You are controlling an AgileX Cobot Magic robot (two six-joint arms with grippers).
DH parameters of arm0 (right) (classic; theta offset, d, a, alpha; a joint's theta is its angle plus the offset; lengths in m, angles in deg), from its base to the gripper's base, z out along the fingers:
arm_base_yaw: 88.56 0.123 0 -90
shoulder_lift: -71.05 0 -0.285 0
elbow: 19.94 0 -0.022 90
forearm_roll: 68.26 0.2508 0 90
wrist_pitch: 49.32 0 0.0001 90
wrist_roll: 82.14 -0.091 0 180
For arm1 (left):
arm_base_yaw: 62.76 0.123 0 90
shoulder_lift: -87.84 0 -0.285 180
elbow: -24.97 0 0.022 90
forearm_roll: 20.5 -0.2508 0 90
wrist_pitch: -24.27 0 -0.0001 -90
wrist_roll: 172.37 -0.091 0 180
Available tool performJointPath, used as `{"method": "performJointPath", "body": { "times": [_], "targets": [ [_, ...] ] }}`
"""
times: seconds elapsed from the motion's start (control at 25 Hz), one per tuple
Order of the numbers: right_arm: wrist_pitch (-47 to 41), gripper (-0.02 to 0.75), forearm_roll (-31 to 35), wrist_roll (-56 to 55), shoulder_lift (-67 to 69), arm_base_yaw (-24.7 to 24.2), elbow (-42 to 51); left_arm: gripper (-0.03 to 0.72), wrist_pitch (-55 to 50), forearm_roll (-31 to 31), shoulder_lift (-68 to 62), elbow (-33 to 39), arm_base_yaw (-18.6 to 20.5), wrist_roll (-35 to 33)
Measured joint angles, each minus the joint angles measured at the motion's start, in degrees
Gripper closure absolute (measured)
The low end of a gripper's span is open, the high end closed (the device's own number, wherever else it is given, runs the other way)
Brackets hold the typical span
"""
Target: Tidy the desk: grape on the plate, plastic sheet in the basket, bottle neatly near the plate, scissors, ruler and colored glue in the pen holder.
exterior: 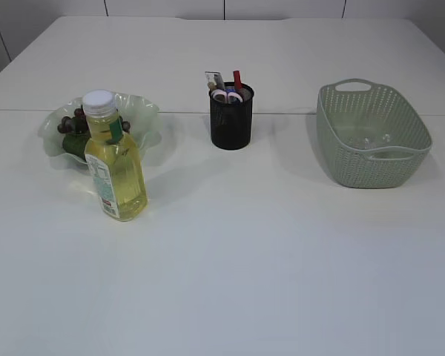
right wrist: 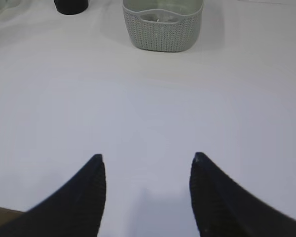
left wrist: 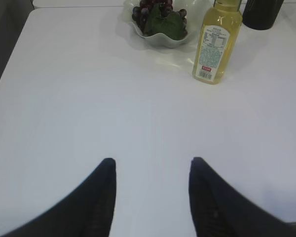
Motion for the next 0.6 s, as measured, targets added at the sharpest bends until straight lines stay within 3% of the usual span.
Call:
{"method": "performJointPath", "body": {
  "times": [0.6],
  "targets": [
    [0.00, 0.300, -0.69, 1.40, 0.00, -0.22, 0.00, 0.348, 0.09, -0.48, 0.00, 0.00, 0.00, 0.00]
  ]
}}
